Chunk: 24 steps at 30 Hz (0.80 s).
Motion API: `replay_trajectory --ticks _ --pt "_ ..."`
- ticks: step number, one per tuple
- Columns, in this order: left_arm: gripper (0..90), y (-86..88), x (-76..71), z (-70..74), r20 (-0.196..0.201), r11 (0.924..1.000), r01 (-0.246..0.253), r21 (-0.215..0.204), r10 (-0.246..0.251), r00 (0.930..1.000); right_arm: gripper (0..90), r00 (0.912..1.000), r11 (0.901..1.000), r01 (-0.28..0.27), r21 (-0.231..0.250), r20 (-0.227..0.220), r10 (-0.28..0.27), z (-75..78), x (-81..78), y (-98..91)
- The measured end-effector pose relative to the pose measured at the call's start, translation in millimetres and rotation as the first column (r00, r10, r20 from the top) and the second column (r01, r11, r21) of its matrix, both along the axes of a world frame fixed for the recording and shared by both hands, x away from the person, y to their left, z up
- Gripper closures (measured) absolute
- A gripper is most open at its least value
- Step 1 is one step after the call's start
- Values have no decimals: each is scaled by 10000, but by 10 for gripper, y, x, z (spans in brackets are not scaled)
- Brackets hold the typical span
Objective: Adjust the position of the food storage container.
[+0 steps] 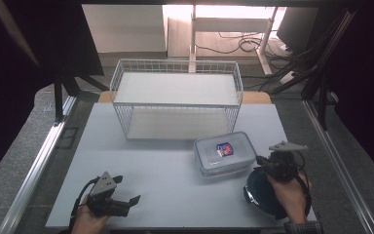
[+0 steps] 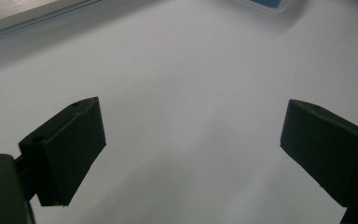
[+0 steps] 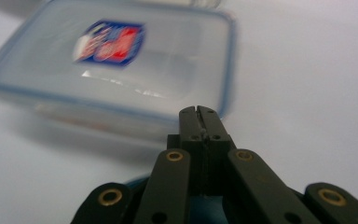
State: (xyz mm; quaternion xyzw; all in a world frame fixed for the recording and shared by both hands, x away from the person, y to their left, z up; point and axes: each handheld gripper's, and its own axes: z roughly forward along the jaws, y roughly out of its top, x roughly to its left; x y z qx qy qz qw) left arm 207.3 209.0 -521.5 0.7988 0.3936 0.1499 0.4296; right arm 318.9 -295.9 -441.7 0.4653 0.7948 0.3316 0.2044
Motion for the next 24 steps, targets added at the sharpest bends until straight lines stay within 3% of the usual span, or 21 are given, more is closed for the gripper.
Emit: replay_trajectory --ticks 1,3,7,10,12,13,19,20,24 --pt "61 -2 0 -1 -15 10000 12 11 -12 10000 889 9997 9997 197 -162 -105 -199 9 147 -12" --pt "61 -13 1 -4 -15 10000 49 71 -49 10000 889 9995 9992 280 -276 -160 -285 8 218 -12" --pt "61 -28 4 -8 -9 9998 91 157 -90 10000 888 9960 9946 637 -822 -566 -684 -75 555 28" --pt "61 -21 6 -7 3 9999 49 127 -49 10000 889 9940 9927 682 -996 -780 -761 -117 665 47" --pt "61 -14 8 -5 14 10000 19 61 -19 10000 890 9916 9949 534 -857 -1132 -630 -153 743 81" --pt "62 -12 13 -2 22 10000 2 13 -2 10000 891 9917 9921 581 -1115 -1077 -702 -167 776 130" --pt "62 -58 103 -13 -142 10000 64 -11 -65 9999 892 9904 9975 168 -690 -1360 -261 -184 732 264" --pt "65 -89 162 -16 -314 10000 -37 64 39 9995 891 9898 9976 -192 -672 -1422 95 -193 678 358" --pt "87 -106 264 2 -676 10000 -91 -23 89 9977 891 9864 9963 -700 -500 -1523 616 -211 584 504"
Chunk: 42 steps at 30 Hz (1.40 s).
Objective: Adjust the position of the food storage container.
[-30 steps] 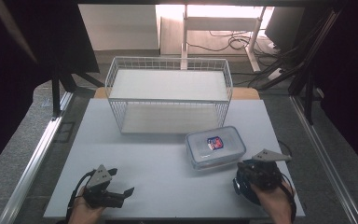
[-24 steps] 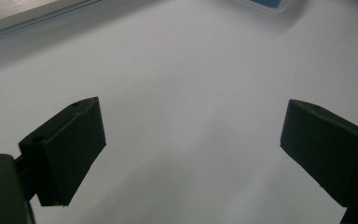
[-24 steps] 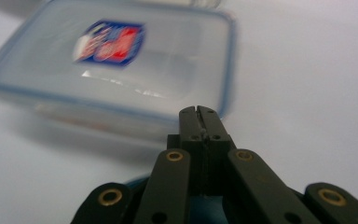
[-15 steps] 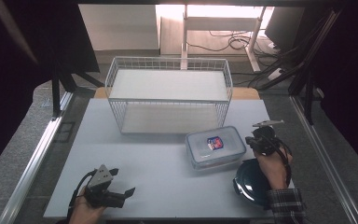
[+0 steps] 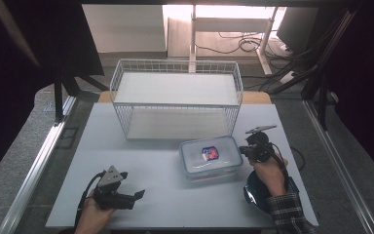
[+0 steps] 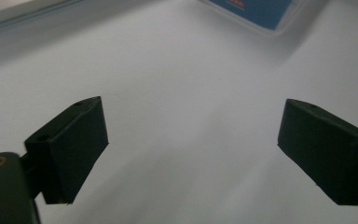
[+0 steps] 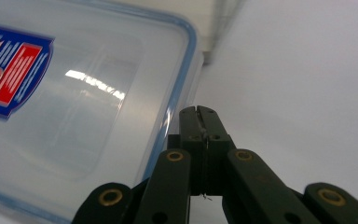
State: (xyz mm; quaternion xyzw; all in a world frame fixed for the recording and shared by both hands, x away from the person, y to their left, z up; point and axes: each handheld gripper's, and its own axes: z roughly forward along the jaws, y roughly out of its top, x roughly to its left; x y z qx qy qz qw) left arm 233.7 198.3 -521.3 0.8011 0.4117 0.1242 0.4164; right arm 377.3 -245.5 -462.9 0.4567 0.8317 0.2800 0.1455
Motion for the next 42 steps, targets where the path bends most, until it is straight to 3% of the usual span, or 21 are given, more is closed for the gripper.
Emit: replay_trajectory --ticks 3,6,7,8,9,12,14,16,18,22,27,29,30,31,32,34,35,36,37,39,42 --pt "81 -22 100 36 69 9999 51 96 -52 10000 890 9992 9992 -402 89 -24 402 -24 -90 131" --pt "212 -59 239 87 46 9999 41 103 -42 10000 891 9979 9978 -653 102 3 653 -45 -165 243" --pt "212 -79 292 105 112 9997 70 227 -73 9999 891 9975 9975 -701 110 0 701 -47 -186 276" --pt "356 -105 347 120 157 9994 -5 337 -1 9999 891 9965 9964 -830 157 -37 831 -48 -232 343" --pt "431 -153 483 126 -30 9996 37 271 -37 10000 891 9958 9958 -908 153 -51 909 -48 -254 376" --pt "521 -227 613 96 -251 9992 -187 349 195 9995 890 9935 9934 -1137 141 -20 1137 -52 -293 441" --pt "592 -305 703 56 -441 9984 -36 559 61 9990 891 9922 9921 -1244 157 -61 1245 -54 -327 505" --pt "664 -353 718 40 -465 9956 35 934 9 9989 891 9901 9900 -1396 179 -88 1398 -57 -362 562" --pt "700 -334 697 55 -559 9963 191 835 -145 9983 891 9915 9915 -1300 -39 -8 1300 -52 -404 608" --pt "760 -265 616 51 -814 9975 269 649 -216 9965 892 9903 9902 -1385 156 -107 1387 -56 -511 659" --pt "745 -235 522 70 -709 9956 238 909 -173 9973 892 9844 9844 -1761 -73 12 1761 -47 -614 695" --pt "711 -188 513 78 -640 9976 97 685 -53 9979 891 9789 9787 -2043 202 132 2040 -19 -676 662" --pt "705 -163 508 87 -591 9975 28 708 14 9983 890 9760 9765 -2154 73 335 2150 27 -796 593" --pt "705 -136 504 92 -538 9975 -46 712 85 9985 890 9760 9765 -2154 73 335 2150 27 -796 593" --pt "707 -82 505 91 -566 9981 -211 582 244 9981 890 9767 9774 -2109 110 440 2102 71 -940 454" --pt "711 -47 510 87 -615 9985 -309 459 337 9975 890 9826 9829 -1805 370 514 1785 112 -1085 258" --pt "717 -47 510 87 -615 9985 -309 459 337 9975 890 9826 9829 -1805 370 514 1785 112 -1085 258" --pt "719 -39 509 89 -602 9986 -318 417 343 9976 890 9880 9866 -1473 699 583 1433 147 -1232 57" --pt "719 -39 509 89 -602 9986 -318 417 343 9976 890 9880 9866 -1473 699 583 1433 147 -1232 57" --pt "719 -55 505 92 -546 9988 -289 397 311 9980 890 9919 9891 -1141 935 673 1081 178 -1383 -131" --pt "719 -99 506 79 -576 9989 -112 451 138 9982 890 9947 9951 -632 758 857 566 235 -1660 -427"
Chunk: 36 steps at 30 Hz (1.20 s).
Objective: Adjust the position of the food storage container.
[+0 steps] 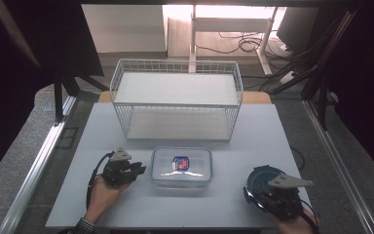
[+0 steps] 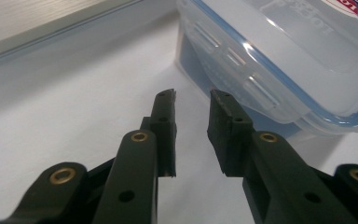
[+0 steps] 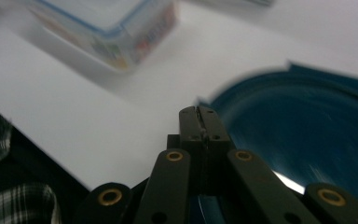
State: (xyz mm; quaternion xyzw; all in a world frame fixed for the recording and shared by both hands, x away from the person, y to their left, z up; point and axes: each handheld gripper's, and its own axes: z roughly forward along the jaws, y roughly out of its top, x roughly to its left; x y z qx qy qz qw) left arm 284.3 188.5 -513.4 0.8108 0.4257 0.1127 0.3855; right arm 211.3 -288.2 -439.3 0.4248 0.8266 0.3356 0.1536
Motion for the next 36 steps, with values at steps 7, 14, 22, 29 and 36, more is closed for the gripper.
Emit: replay_trajectory --ticks 7,14,22,29,36 --pt "717 1 -9 -9 -2 10000 28 -25 -28 10000 890 9984 9987 436 -254 -356 -445 26 -310 -327" --pt "710 32 -18 -13 -13 10000 -67 -66 66 10000 891 9959 9977 22 -670 -900 -83 -63 -445 -312" --pt "707 23 -12 -20 -29 10000 -30 -62 30 10000 893 9937 9882 -192 -1521 -1123 20 -215 -413 -326" --pt "702 13 10 -28 -56 10000 -6 -93 5 10000 893 9946 9833 708 -1677 -636 -825 -301 -246 -447" --pt "697 23 21 -23 -55 9999 -21 -115 20 10000 893 9954 9839 775 -1609 -430 -854 -321 36 -422"
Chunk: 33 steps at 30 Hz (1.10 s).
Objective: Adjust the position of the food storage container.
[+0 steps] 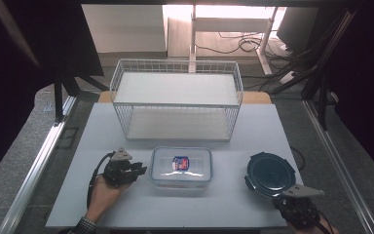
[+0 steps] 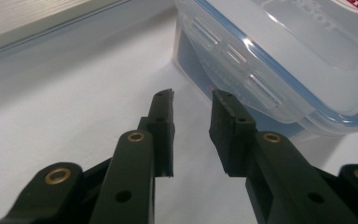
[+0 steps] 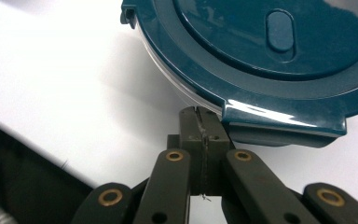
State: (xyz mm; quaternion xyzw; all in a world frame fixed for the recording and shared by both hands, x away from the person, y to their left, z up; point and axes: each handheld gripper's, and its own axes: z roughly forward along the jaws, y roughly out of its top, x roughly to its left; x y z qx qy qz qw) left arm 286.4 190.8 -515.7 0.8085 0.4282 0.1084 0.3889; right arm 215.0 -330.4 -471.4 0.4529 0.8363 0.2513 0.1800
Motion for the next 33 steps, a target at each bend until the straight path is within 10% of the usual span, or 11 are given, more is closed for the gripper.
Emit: replay_trajectory --ticks 8,14,18,22,28,33 --pt "700 56 16 -7 -134 9999 -28 -146 26 9999 893 9998 9999 70 -152 199 -67 -23 640 89" --pt "711 89 44 -21 -246 9996 -128 -266 121 9996 892 9996 9998 159 121 230 -161 -34 685 184" --pt "728 35 152 -23 -264 9993 -91 -368 82 9996 891 9882 9879 -1531 243 27 1531 -126 660 761" --pt "737 -65 278 -56 -280 9994 -77 -330 68 9996 891 9790 9773 -2033 589 293 2019 -139 885 1271" --pt "778 -116 285 -57 -412 9992 22 -411 -39 9991 891 9846 9845 -1711 391 423 1694 -205 1175 1612" --pt "869 -156 213 -32 -681 9985 -54 -551 16 9977 892 9870 9795 -1608 1213 121 1606 -218 1141 1540"
